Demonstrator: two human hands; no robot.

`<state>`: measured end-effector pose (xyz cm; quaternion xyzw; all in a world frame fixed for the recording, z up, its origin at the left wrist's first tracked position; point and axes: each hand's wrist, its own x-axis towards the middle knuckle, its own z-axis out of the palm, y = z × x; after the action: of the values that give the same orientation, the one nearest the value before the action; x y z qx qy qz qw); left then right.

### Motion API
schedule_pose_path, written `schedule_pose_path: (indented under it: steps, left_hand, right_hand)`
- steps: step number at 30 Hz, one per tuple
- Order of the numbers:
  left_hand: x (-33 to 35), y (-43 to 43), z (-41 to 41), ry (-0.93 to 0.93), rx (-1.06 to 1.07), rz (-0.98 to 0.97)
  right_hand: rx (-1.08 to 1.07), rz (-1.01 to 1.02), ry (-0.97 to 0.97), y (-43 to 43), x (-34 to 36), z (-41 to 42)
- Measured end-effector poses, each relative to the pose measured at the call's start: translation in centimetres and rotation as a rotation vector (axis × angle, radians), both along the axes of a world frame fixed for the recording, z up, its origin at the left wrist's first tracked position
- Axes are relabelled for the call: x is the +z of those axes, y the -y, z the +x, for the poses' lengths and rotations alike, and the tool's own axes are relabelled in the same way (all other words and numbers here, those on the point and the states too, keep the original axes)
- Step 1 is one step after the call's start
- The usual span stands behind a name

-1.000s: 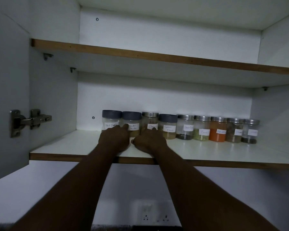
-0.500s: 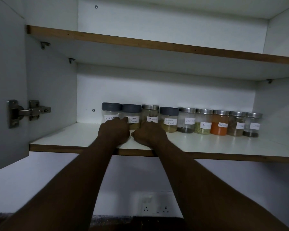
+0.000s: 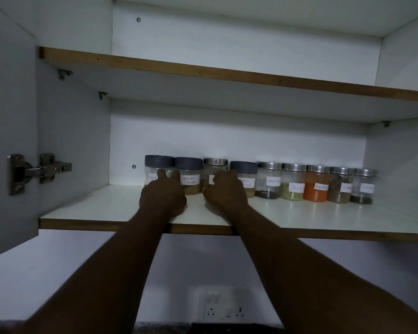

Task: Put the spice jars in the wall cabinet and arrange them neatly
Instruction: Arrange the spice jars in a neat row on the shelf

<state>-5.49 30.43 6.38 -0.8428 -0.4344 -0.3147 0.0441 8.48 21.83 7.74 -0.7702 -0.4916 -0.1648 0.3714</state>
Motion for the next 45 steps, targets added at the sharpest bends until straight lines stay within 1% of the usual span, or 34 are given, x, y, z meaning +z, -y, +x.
schedule_pose_path:
  steps: [2, 4, 7, 10, 13, 23, 31, 40, 45]
  left_hand:
    - [-0.1, -0.1, 0.2, 0.031, 0.035, -0.006]
    - [0.0, -0.4, 0.4, 0.054, 0.046, -0.055]
    - [-0.2, -0.6, 0.5, 0.160, 0.046, -0.149]
    - [-0.2, -0.6, 0.5, 0.251, 0.073, -0.176]
    - [0.1, -0.7, 0.6, 0.236, 0.088, -0.245]
    - [0.7, -2.5, 0.0, 0.174, 0.062, -0.342]
    - [0.6, -2.4, 0.1, 0.167, 0.066, -0.319]
    - [0.7, -2.2, 0.0, 0.183, 0.076, -0.310]
    - [0.7, -2.2, 0.0, 0.176, 0.079, -0.304]
  right_hand:
    - [0.013, 0.082, 0.122, 0.4, 0.6, 0.8]
    - [0.013, 0.118, 0.235, 0.5, 1.7, 1.8]
    - [-0.001, 0.067, 0.251, 0.2, 3.0, 3.5]
    - [0.022, 0.014, 0.289, -0.4, 2.4, 4.7]
    - [0.063, -0.003, 0.301, -1.1, 1.7, 5.2]
    - [0.021, -0.090, 0.389, -1.6, 1.4, 5.9]
    - [-0.027, -0.127, 0.455, -1.7, 1.4, 5.4]
    - [-0.086, -0.136, 0.462, -1.8, 1.4, 4.6]
    - [-0.081, -0.141, 0.447, -1.8, 1.4, 4.4]
